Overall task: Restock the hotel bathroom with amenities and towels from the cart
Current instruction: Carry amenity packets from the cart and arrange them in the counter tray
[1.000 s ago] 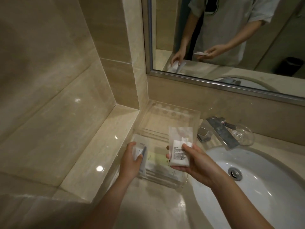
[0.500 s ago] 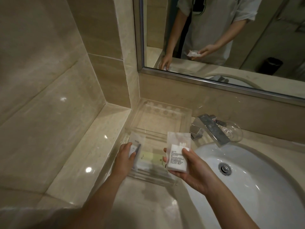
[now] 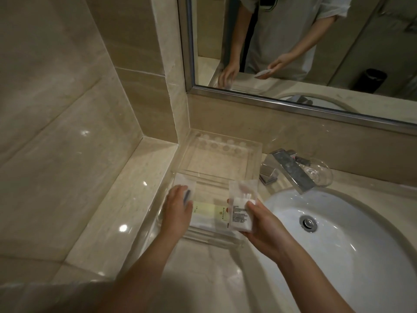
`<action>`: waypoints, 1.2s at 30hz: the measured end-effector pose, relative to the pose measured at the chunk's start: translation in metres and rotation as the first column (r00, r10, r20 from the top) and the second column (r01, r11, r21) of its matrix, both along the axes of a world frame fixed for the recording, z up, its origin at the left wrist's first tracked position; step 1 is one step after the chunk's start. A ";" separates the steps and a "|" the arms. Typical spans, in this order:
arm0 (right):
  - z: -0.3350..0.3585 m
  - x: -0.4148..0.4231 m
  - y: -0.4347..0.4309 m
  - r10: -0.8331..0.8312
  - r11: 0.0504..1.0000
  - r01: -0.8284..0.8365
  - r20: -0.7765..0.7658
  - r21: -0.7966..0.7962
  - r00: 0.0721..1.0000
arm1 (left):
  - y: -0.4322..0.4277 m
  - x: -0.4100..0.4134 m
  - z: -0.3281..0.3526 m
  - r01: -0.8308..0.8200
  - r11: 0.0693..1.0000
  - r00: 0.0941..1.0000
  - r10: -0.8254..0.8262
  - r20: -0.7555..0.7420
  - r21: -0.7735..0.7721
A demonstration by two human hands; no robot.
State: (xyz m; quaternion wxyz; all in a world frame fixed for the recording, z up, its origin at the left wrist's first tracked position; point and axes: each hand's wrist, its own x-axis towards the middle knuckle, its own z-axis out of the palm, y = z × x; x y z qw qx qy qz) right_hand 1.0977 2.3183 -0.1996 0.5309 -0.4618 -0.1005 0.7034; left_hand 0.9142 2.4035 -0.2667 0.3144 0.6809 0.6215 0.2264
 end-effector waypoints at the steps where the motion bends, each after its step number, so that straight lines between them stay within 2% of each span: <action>1: 0.001 -0.003 0.002 -0.015 1.000 0.015 0.012 0.004 1.000 | -0.005 0.002 0.007 0.030 0.997 0.991 -0.019 0.131 -0.078; 3: 0.000 -0.011 0.008 -0.048 0.999 0.047 0.059 0.010 0.997 | -0.021 0.007 0.026 0.124 0.966 0.928 -0.032 0.370 -0.226; 5: -0.002 -0.022 0.013 -0.027 1.000 0.026 0.159 0.013 0.987 | -0.038 0.014 0.042 0.240 0.921 0.863 -0.057 0.501 -0.308; 7: -0.005 -0.035 0.015 0.100 0.995 -0.103 0.286 -0.005 0.953 | -0.050 0.019 0.047 0.329 0.868 0.809 -0.055 0.586 -0.372; 9: -0.001 -0.045 0.014 0.243 0.969 -0.243 0.394 -0.051 0.886 | -0.055 0.022 0.044 0.343 0.836 0.761 0.019 0.648 -0.428; 13: 0.002 -0.055 0.010 0.311 0.949 -0.308 0.389 -0.071 0.867 | -0.053 0.019 0.035 0.241 0.838 0.727 0.180 0.663 -0.490; 18: -0.003 -0.060 0.012 0.363 0.921 -0.387 0.488 -0.055 0.794 | -0.049 0.015 0.029 0.136 0.797 0.678 0.358 0.642 -0.588; 19: -0.003 -0.061 0.014 0.352 0.919 -0.391 0.547 -0.048 0.760 | -0.046 0.013 0.030 0.127 0.786 0.651 0.395 0.648 -0.605; 21: -0.012 -0.061 0.018 0.289 0.921 -0.388 0.724 -0.033 0.626 | -0.041 0.006 0.029 0.115 0.760 0.630 0.443 0.638 -0.640; 23: -0.020 -0.059 0.022 0.227 0.931 -0.364 0.829 -0.032 0.510 | -0.035 -0.001 0.030 0.117 0.744 0.667 0.432 0.607 -0.658; 25: -0.024 -0.057 0.026 0.205 0.937 -0.346 0.873 -0.044 0.444 | -0.029 -0.006 0.032 0.106 0.763 0.762 0.350 0.546 -0.638; 29: -0.036 -0.053 0.038 0.180 0.957 -0.285 0.869 -0.047 0.462 | -0.021 -0.010 0.032 0.008 0.892 0.900 0.191 0.392 -0.453; 33: -0.049 -0.055 0.044 0.111 0.988 -0.152 0.857 -0.039 0.503 | -0.011 -0.006 0.027 -0.019 0.900 0.907 0.198 0.371 -0.435; 36: -0.060 -0.059 0.051 0.115 0.986 -0.158 0.898 -0.052 0.425 | -0.008 -0.004 0.018 -0.016 0.936 0.957 0.117 0.266 -0.353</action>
